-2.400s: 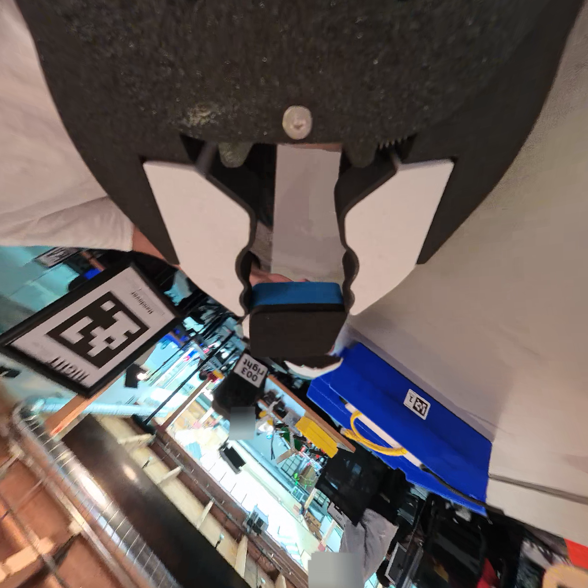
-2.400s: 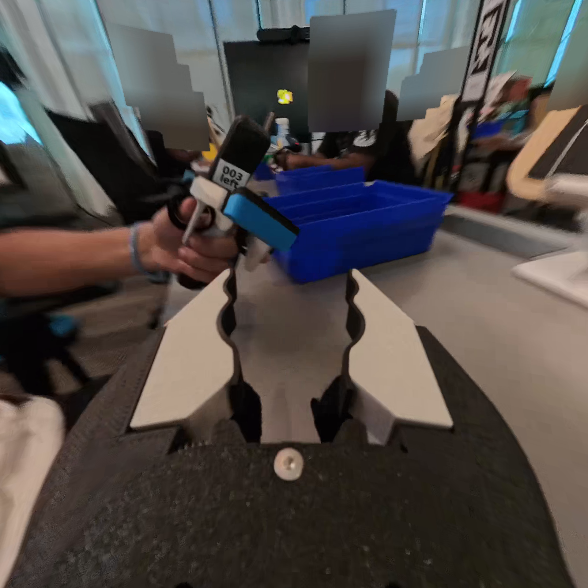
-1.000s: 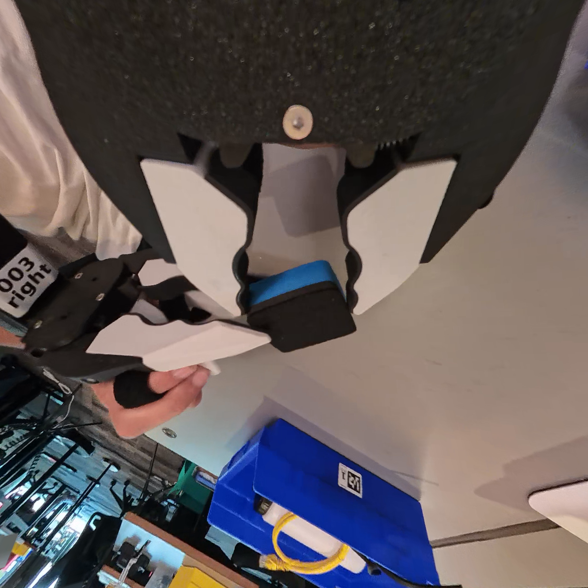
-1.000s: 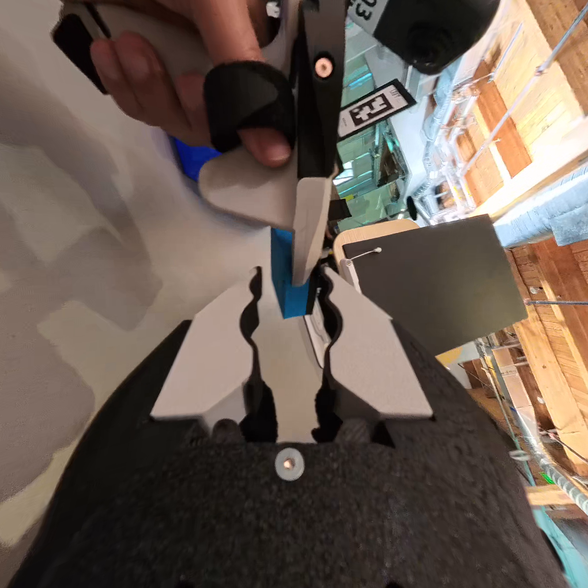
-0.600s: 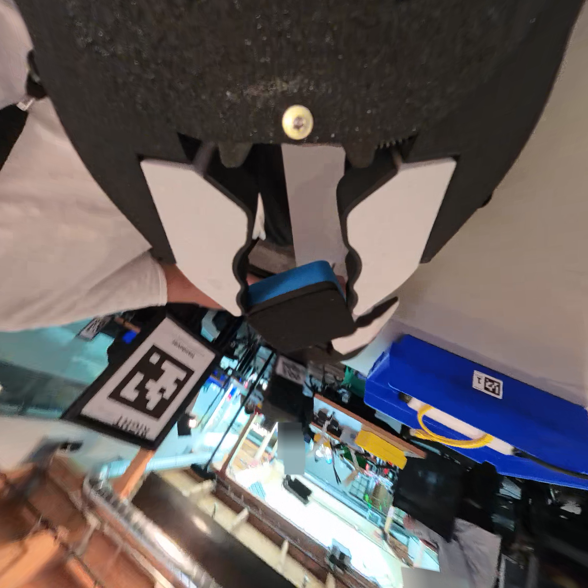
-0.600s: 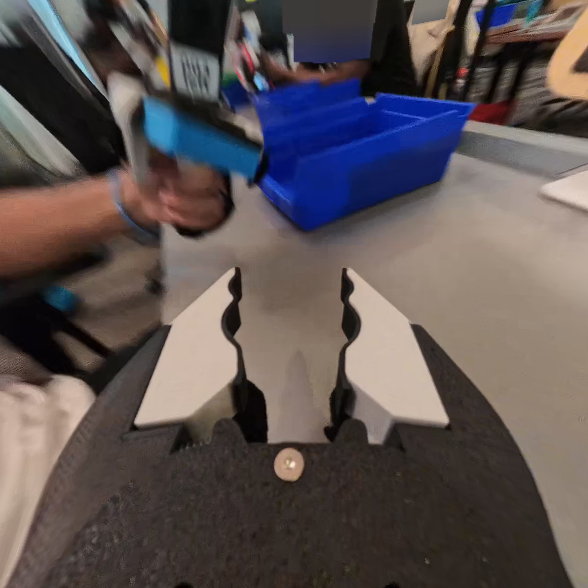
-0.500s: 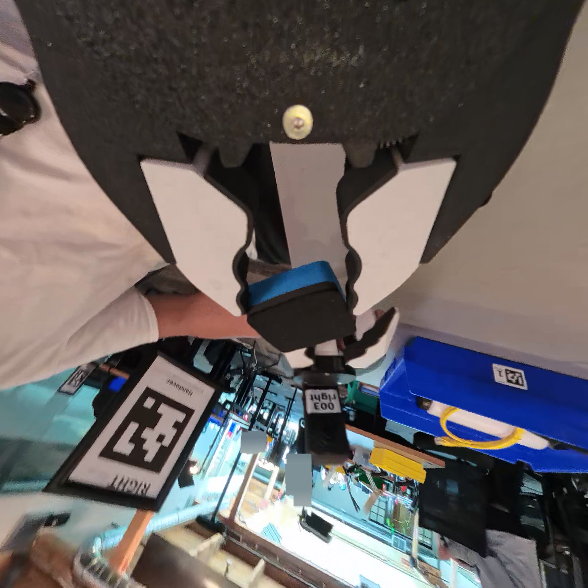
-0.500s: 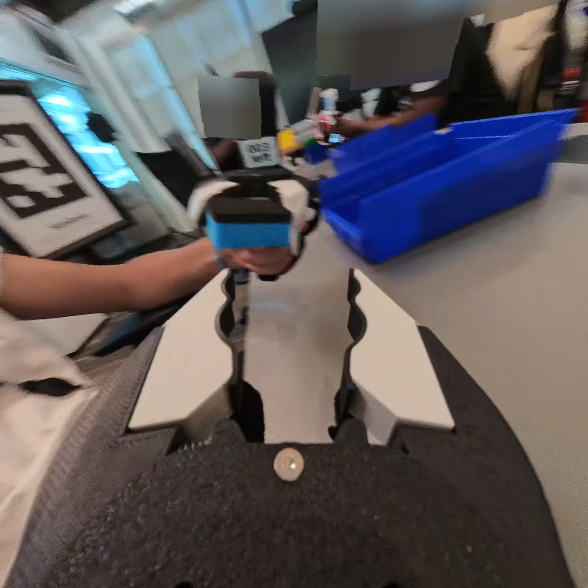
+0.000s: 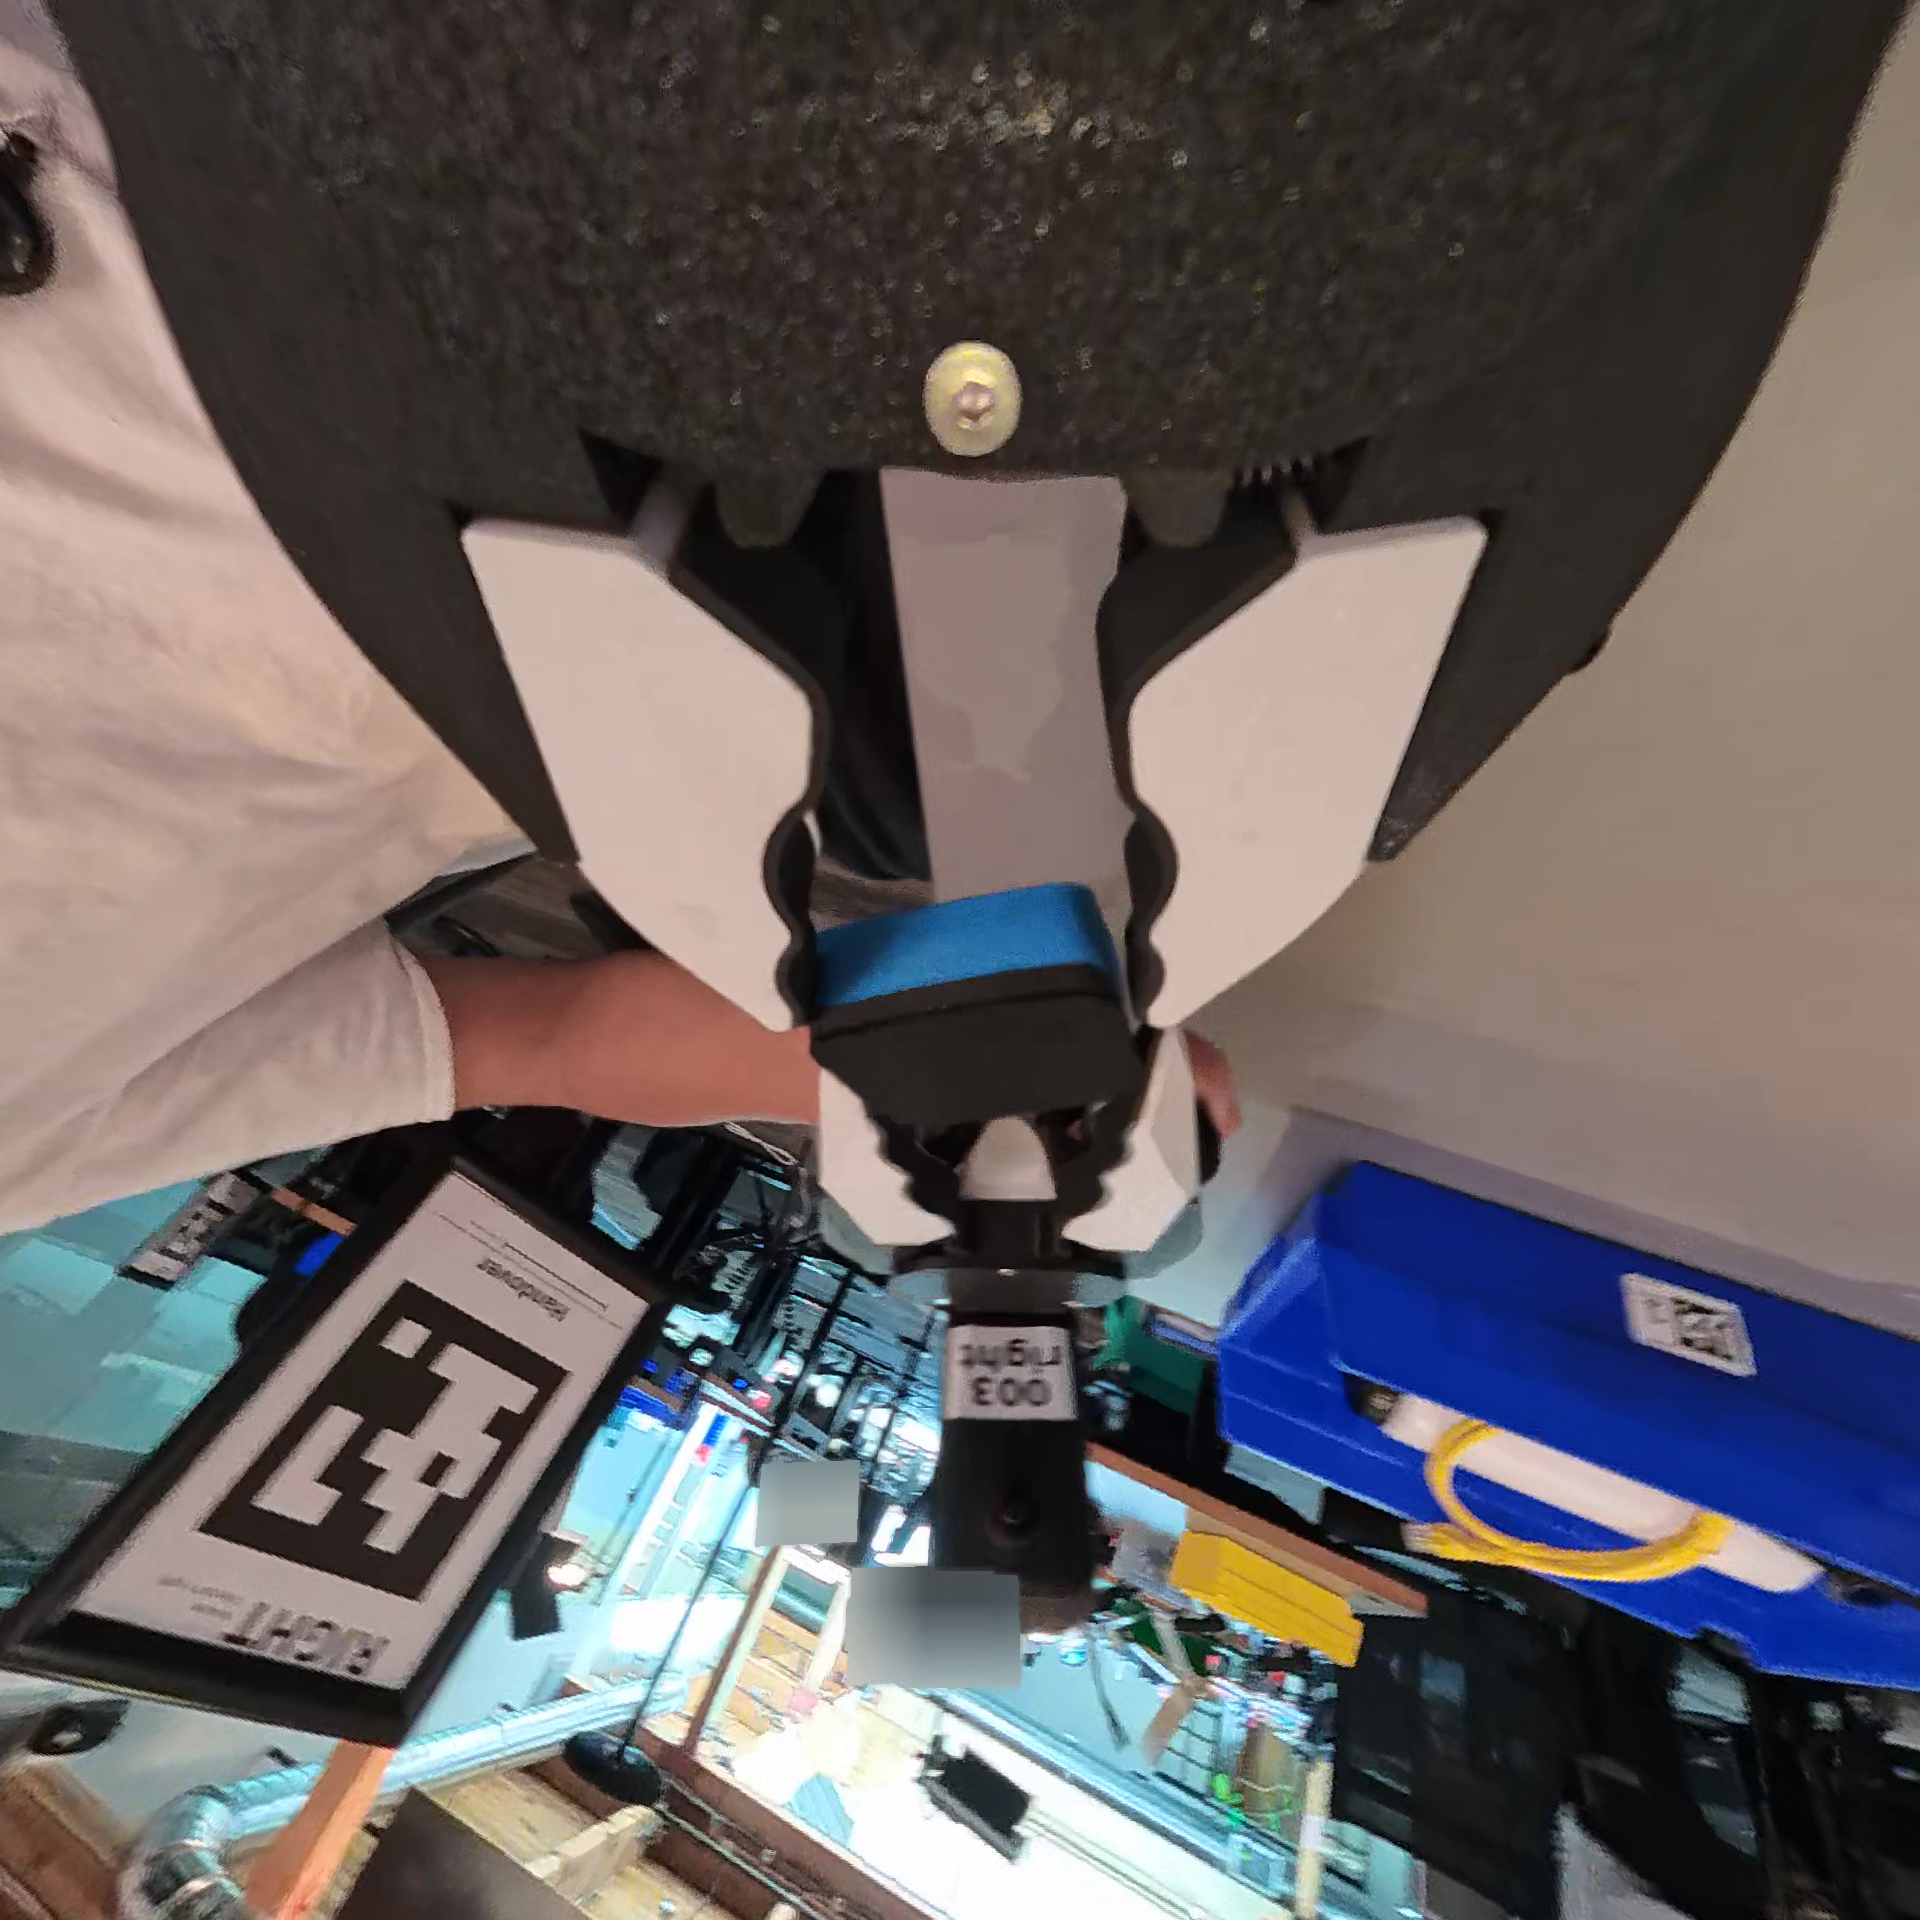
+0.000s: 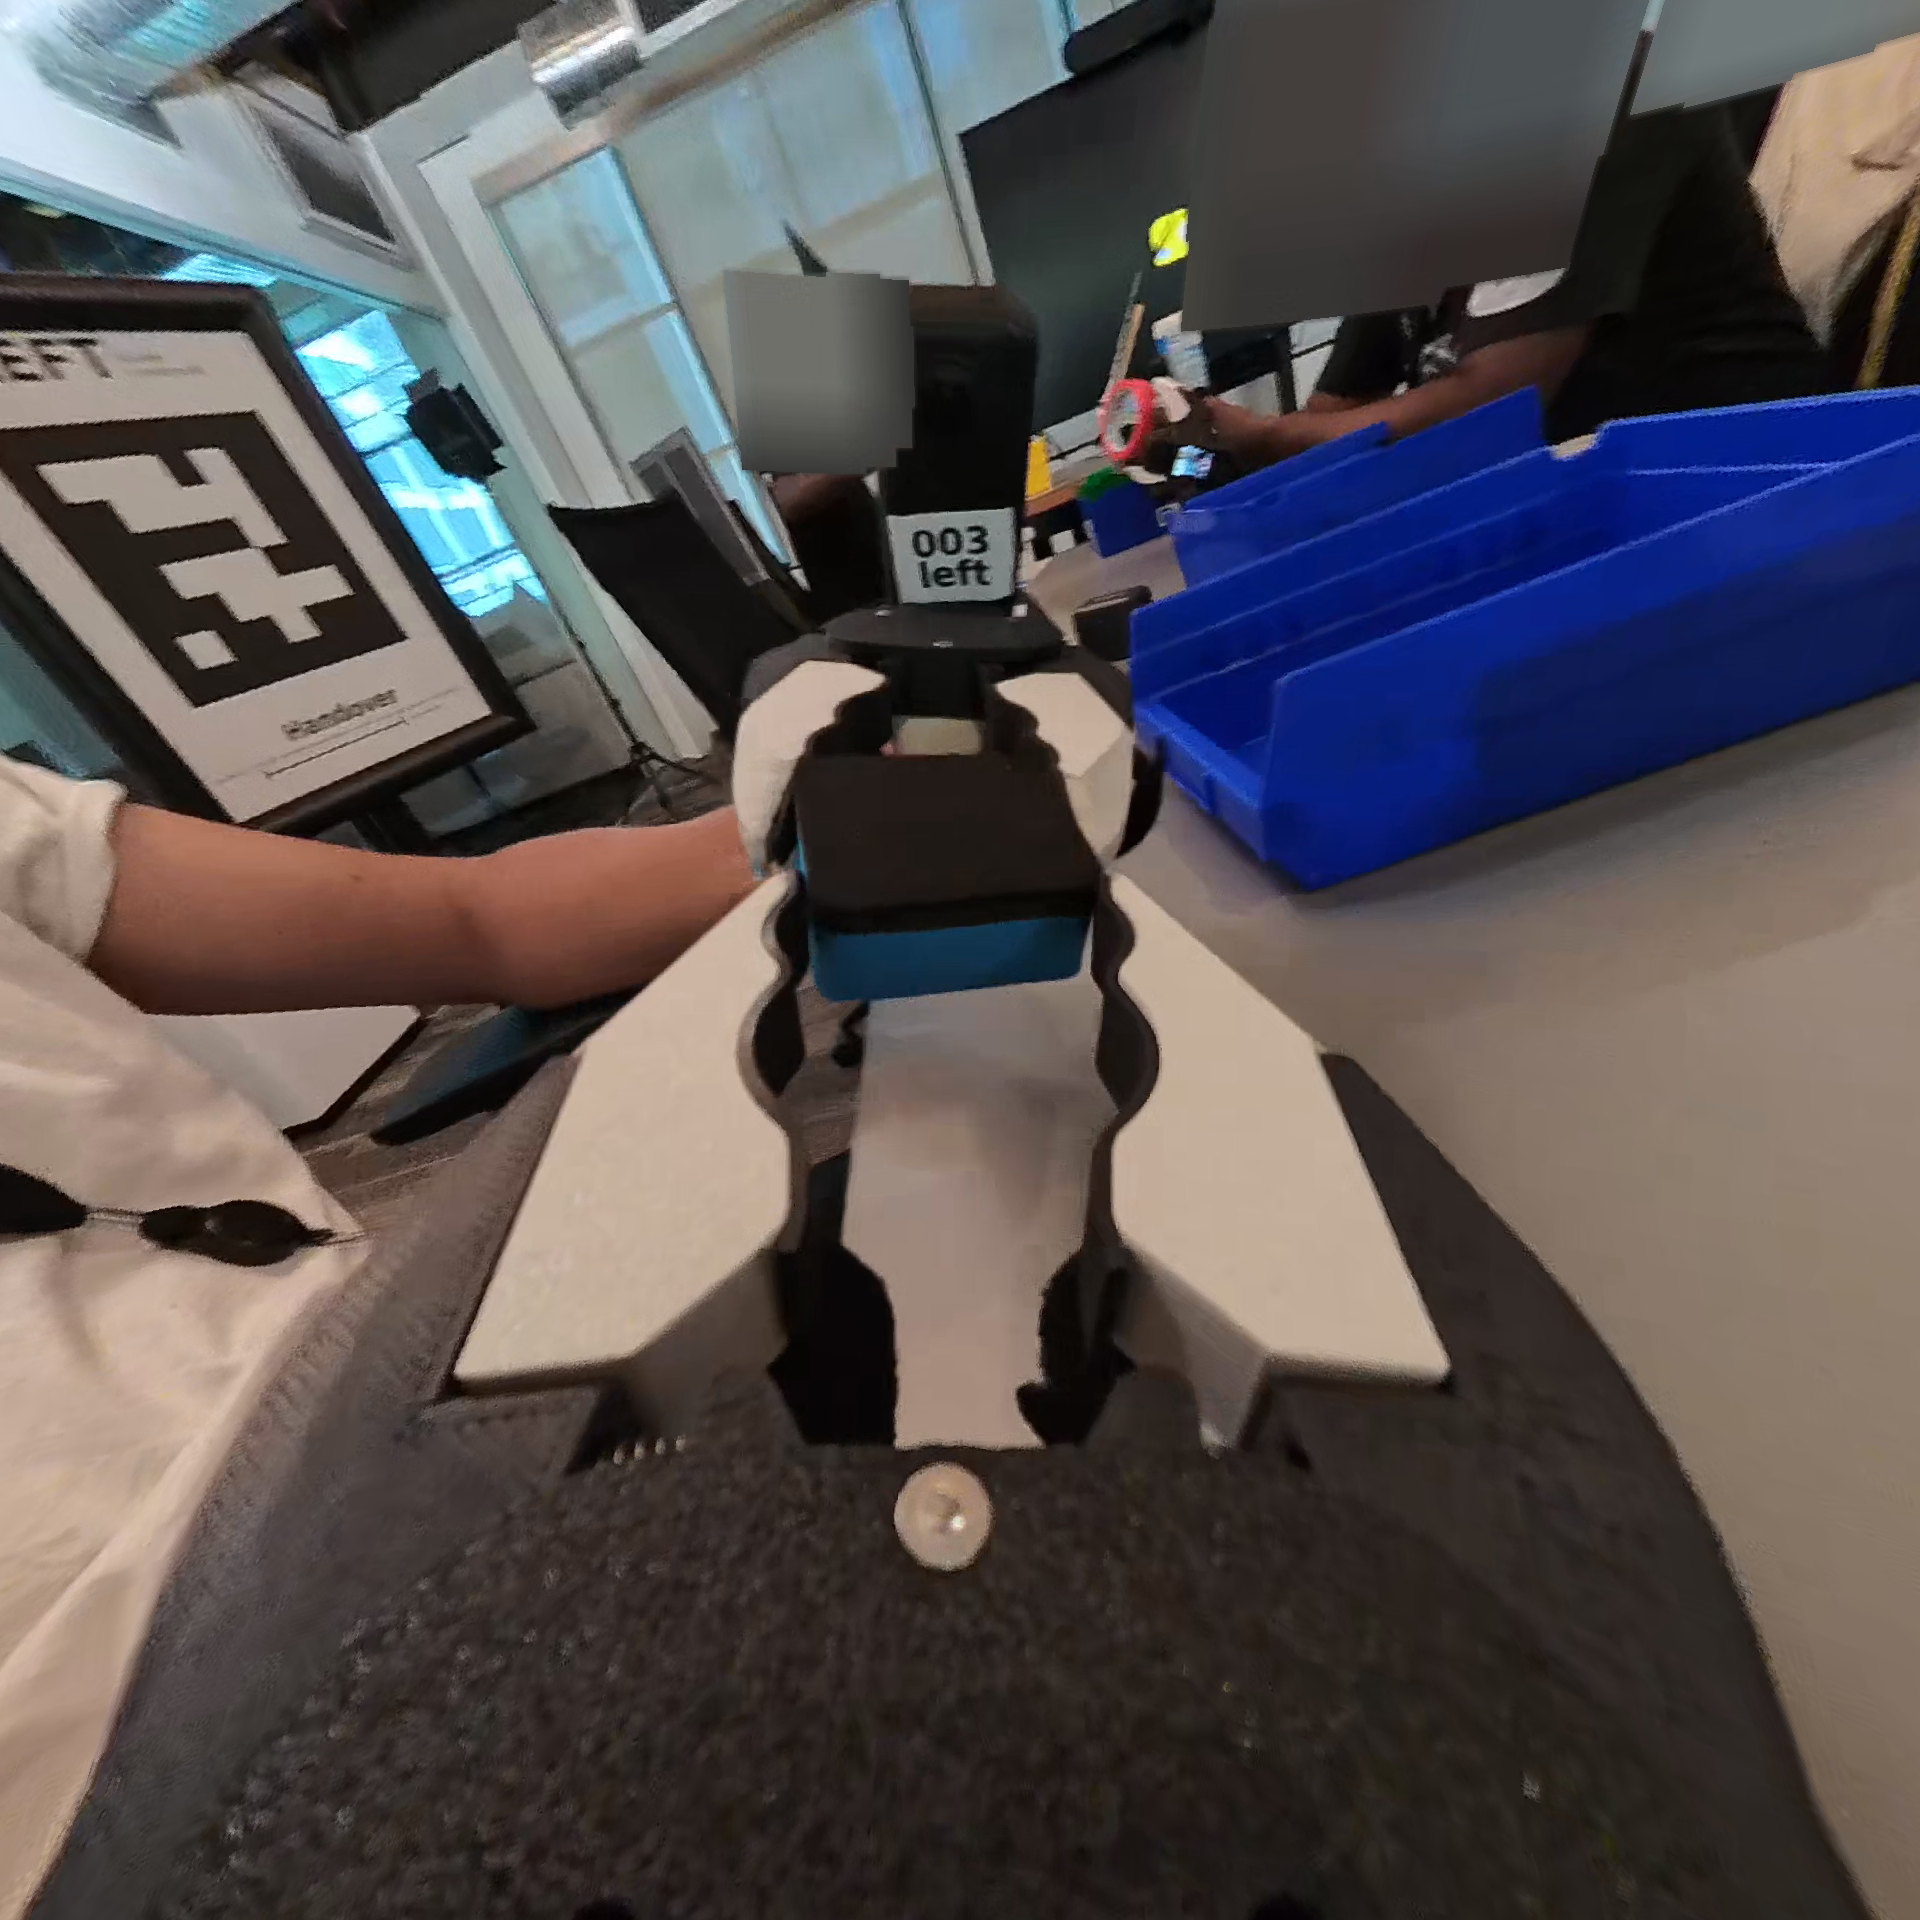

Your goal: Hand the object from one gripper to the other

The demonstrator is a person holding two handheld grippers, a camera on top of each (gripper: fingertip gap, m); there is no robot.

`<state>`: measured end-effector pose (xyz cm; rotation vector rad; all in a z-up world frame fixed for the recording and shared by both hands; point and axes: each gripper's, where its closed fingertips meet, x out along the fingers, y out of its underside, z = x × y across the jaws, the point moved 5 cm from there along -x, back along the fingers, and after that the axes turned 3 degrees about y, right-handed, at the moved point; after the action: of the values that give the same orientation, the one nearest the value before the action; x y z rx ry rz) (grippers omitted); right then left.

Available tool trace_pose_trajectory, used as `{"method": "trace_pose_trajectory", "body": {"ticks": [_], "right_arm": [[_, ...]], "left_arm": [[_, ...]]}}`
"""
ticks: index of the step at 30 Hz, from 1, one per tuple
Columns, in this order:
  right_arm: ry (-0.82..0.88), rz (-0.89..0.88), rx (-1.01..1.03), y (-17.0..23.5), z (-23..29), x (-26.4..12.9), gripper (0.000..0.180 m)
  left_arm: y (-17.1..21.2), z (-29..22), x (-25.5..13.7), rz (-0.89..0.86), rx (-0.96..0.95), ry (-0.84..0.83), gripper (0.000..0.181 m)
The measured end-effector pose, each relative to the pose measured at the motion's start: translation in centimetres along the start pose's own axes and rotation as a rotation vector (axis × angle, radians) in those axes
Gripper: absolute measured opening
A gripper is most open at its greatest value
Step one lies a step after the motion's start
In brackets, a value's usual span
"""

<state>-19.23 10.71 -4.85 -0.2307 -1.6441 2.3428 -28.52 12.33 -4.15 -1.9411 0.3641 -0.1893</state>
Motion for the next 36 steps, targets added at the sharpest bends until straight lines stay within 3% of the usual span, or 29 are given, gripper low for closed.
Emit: {"method": "trace_pose_trajectory", "body": {"ticks": [3, 8, 13, 16, 18, 26, 31, 33, 36], "right_arm": [[0.205, 0.037, -0.127, 0.1, -1.9, -0.6, 0.054], [0.683, 0.318, -0.751, 1.5, -3.6, -0.8, 0.054], [0.889, 0.476, -1.293, 2.8, -1.7, 2.2, 0.055], [0.928, 0.474, -1.429, 3.1, -0.4, 3.7, 0.055], [0.941, 0.478, -1.411, 3.1, -0.2, 4.1, 0.055], [0.884, 0.512, -1.309, 4.0, -1.9, 2.8, 0.068], [0.834, 0.484, -0.849, 3.9, -5.1, 0.4, 0.069], [0.691, 0.342, -0.594, 3.0, -4.6, 0.2, 0.056], [0.453, 0.113, -0.243, 1.0, -3.0, 0.0, 0.051]], "left_arm": [[0.0, 2.1, -1.0, -0.014, -0.050, -0.156, 0.065], [0.6, 4.7, -1.8, 0.036, -0.140, -0.392, 0.073], [1.3, 4.3, -0.5, 0.143, -0.104, -0.463, 0.081], [1.7, 3.8, 0.3, 0.201, -0.052, -0.481, 0.077], [2.0, 4.0, 0.4, 0.250, -0.044, -0.526, 0.061], [1.4, 4.8, -1.5, 0.274, 0.005, -0.617, 0.060], [1.0, 5.8, -3.8, 0.444, 0.394, -0.825, 0.061], [0.9, 5.3, -3.4, 0.492, 0.538, -0.843, 0.061], [1.0, 4.7, -2.3, 0.584, 0.749, -0.912, 0.060]]}}
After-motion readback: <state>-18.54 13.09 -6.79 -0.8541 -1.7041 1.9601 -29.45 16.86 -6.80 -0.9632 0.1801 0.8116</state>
